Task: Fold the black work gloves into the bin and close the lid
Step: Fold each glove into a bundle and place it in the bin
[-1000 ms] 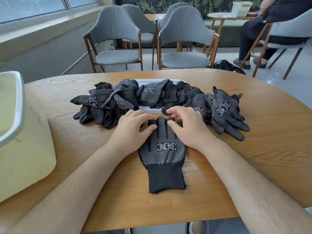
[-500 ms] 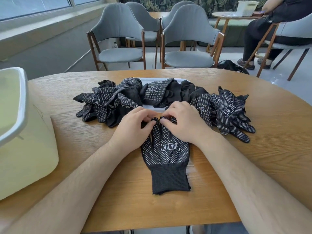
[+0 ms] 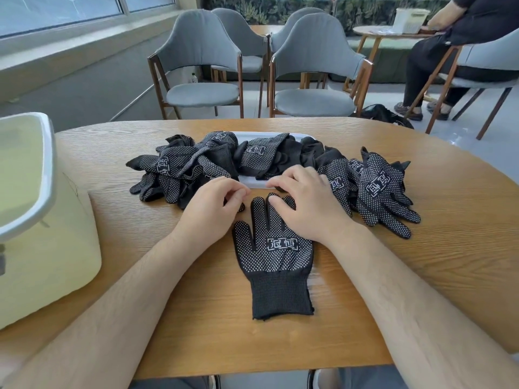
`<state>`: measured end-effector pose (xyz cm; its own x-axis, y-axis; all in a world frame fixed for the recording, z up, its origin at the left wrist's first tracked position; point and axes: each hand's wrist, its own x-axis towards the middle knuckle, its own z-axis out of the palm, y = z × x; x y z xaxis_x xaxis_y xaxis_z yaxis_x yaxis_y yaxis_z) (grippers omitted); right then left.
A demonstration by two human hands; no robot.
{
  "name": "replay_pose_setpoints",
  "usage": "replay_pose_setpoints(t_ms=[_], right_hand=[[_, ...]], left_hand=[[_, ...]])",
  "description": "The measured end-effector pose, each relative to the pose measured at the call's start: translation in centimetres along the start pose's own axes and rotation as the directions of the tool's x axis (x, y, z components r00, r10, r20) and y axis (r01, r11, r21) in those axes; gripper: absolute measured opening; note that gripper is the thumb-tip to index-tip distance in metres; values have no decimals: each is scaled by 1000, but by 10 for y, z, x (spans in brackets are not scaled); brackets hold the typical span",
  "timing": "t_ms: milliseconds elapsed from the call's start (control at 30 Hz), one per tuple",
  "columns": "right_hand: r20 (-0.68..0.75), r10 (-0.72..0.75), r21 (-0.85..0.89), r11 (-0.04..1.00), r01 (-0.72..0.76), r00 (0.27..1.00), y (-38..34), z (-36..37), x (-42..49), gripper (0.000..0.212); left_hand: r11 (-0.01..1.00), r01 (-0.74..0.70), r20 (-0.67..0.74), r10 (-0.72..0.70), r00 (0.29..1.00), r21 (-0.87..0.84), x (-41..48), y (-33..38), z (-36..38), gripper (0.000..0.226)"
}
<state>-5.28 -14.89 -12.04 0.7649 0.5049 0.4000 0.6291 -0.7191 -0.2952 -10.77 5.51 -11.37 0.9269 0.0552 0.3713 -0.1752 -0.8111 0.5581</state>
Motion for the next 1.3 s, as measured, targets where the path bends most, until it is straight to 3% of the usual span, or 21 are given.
replay_pose_setpoints(t_ms=[133,300,500,567,667,800,967,1033,1167,1300], right_hand=[[-61,-30,-8,1000,30,998,-3,-2,-3,28],[-93,-11,37,999,14,996,6,-4,-7,20],[-215,-44,58,997,58,976,6,-26,-17,13],[-185,-81,102,990,102,979,-2,-40,-32,14],[-77,-86,182,978,99,993,-22,-47,-72,17],[73,-23,110,994,15,997,-38,-31,-117,33],[78,3,120,993,-12,997,-39,-27,-125,39],[56,3,135,991,-11,998,-39,-27,-125,38],[9,-40,230,973,37,999,-38,-34,-128,32],[102,-119,275,957,87,988,-33,-43,-134,43]], left_hand=[[998,-53,134,55,990,-16,-4,-1,-18,6],[989,-127,386,148,911,-79,-11,-8,-30,12],[973,-214,349,232,908,-88,-13,-10,-24,18],[972,-209,321,232,918,-105,-15,-11,-24,22],[940,-334,223,342,913,-77,-16,-6,-17,20],[884,-462,196,467,862,-73,-23,13,-4,15],[823,-564,158,566,809,-58,-46,31,-9,6],[810,-580,198,585,786,-92,-65,33,-15,12],[788,-609,365,595,716,-90,-87,32,-23,45],[792,-608,330,589,738,-56,-84,34,-19,32]])
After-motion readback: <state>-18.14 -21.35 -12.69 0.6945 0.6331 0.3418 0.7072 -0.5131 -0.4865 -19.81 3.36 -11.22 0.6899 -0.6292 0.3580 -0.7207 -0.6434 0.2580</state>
